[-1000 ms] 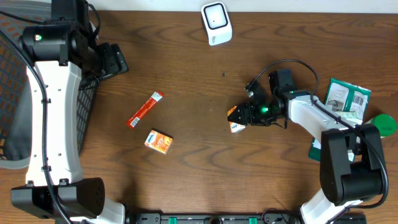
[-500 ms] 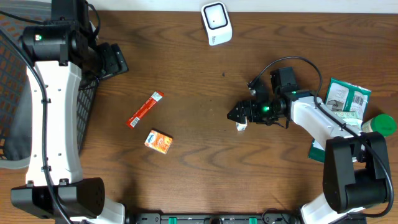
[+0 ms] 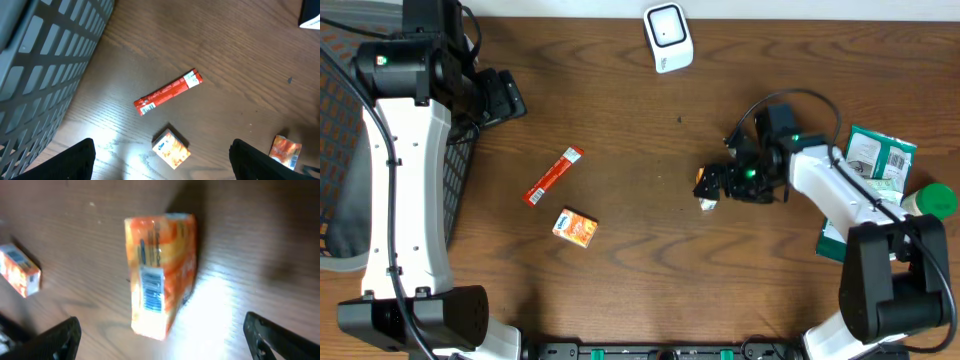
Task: Scan the item barcode
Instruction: 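Move the right gripper back and grasp the second orange tissue pack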
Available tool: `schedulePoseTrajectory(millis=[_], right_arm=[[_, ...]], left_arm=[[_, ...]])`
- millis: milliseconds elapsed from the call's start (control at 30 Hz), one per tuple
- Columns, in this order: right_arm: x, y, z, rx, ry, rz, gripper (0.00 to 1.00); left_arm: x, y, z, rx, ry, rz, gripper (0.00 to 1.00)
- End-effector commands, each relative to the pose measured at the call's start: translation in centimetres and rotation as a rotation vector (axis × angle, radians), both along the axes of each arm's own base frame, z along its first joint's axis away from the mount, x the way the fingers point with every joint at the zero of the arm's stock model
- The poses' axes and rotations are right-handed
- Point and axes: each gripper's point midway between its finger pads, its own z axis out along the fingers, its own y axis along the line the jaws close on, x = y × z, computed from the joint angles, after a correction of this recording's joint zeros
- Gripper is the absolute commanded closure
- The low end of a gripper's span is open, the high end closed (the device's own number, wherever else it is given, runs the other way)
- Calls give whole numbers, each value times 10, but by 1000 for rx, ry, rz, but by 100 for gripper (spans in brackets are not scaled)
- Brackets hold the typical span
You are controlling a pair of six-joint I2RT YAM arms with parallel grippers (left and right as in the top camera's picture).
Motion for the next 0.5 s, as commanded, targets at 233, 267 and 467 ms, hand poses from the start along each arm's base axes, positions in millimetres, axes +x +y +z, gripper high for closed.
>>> schedulePoseTrajectory(millis=[233, 267, 467], right_arm=[[21, 72, 89, -201, -329, 234, 1], [15, 88, 89, -190, -344, 272, 1], [-33, 182, 94, -90, -458, 502, 1]], left_arm=[[-2, 0, 2, -1, -3, -11, 14], [-2, 0, 2, -1, -3, -11, 14], [-2, 0, 2, -1, -3, -11, 14]])
